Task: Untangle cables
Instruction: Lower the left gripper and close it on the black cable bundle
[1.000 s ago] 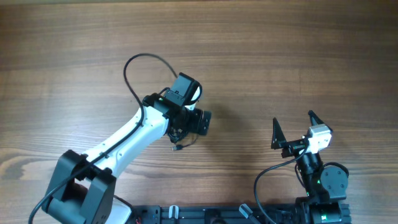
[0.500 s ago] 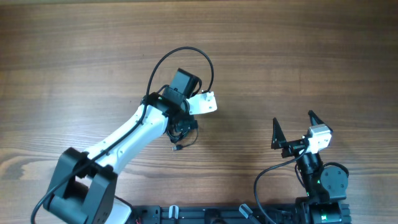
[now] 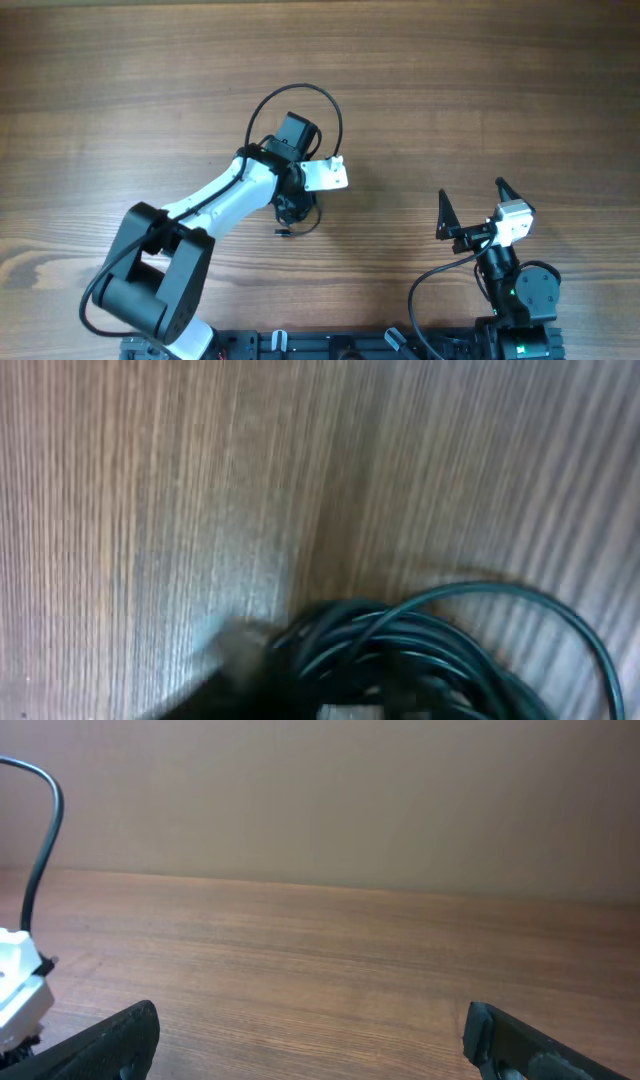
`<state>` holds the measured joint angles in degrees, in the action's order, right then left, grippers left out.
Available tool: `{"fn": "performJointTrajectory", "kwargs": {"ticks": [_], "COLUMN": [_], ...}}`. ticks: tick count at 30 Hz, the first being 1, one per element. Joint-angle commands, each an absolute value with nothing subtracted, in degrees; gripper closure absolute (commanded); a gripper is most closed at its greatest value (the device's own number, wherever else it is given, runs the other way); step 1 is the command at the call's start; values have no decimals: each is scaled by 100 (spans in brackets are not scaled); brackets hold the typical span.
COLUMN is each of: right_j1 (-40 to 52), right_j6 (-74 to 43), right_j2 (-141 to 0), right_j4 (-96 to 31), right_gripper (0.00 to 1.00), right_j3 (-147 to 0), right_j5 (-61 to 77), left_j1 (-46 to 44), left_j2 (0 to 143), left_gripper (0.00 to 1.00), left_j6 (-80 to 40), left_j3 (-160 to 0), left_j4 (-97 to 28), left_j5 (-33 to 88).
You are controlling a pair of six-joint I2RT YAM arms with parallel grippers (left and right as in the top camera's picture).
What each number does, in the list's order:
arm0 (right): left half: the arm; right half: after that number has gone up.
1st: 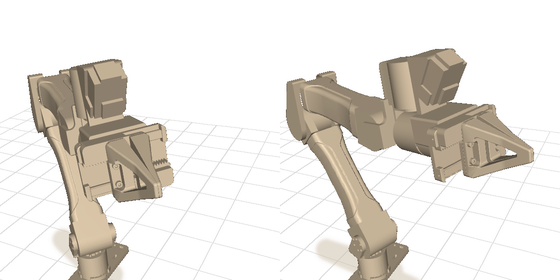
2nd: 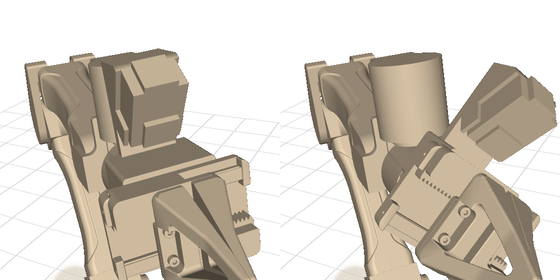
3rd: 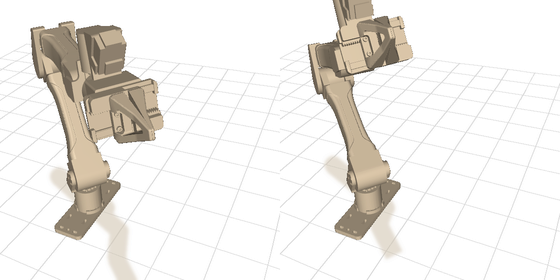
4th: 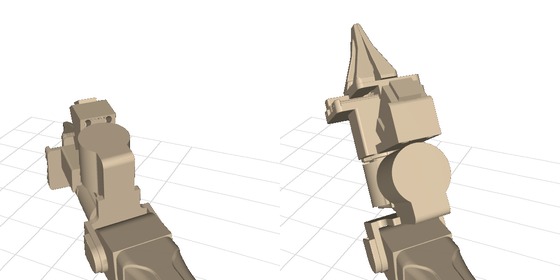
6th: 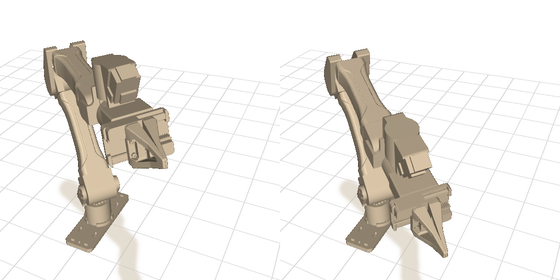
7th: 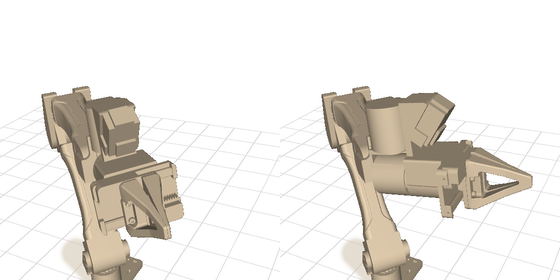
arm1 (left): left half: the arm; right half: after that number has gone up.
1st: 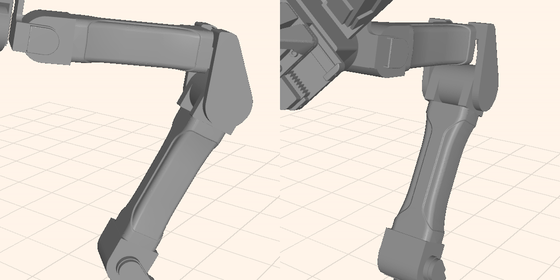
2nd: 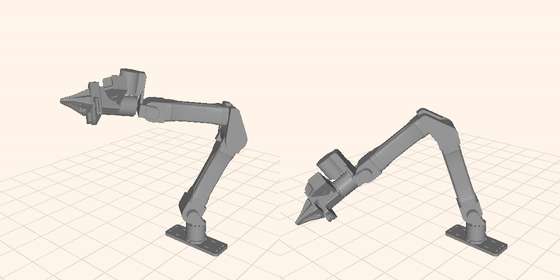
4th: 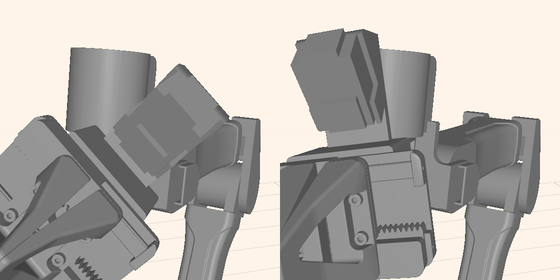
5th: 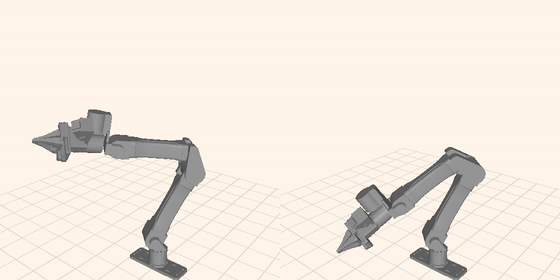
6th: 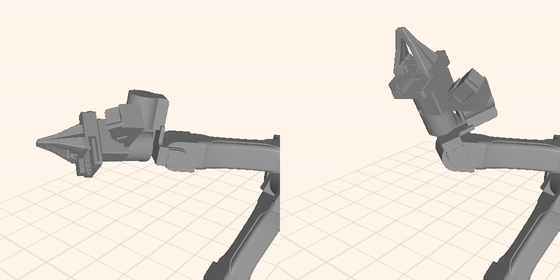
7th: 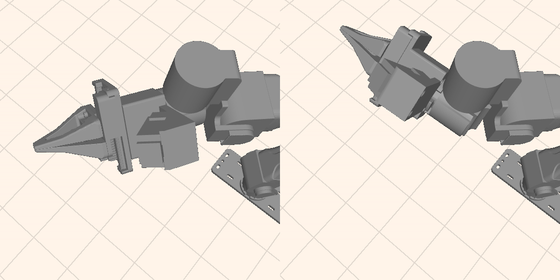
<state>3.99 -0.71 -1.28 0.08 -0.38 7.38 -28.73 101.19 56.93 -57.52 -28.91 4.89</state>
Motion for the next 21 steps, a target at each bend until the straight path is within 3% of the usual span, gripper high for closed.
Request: {"fn": "performJointTrajectory", "kwargs": {"ticks": [1,4,7,12,14,18,21], "right_j1": [401,401,401,401,401,401,401], "right_j6": [-1,-1,-1,-1,-1,-1,-1], "right_j2": [-102,-102,-102,-102,-102,-102,-102], "right_j4": [32,32,32,32,32,32,32], "right_gripper": [0,1,0,0,0,0,0], "right_j3": [-36,-36,-36,-36,-36,-36,-36], "right_j5": [642,642,642,642,642,642,642], "left_j1": [-2799,-2799,-2799,-2799,-2799,-2801,-2845], "left_j2": [10381,10300,9979,9603,9603,9605,9614], "left_gripper": [96,96,96,96,96,96,96], "left_j6": [5787,5566,4536,467,-1977,-5612,-6788], "left_j3": [-5723,-5802,-5990,-6012,-6010,-6001,-6001], "left_j4": [-2803,-2716,-2464,-1859,-1986,-2589,-2862], "left_j5": [482,373,357,364,362,360,279]}}
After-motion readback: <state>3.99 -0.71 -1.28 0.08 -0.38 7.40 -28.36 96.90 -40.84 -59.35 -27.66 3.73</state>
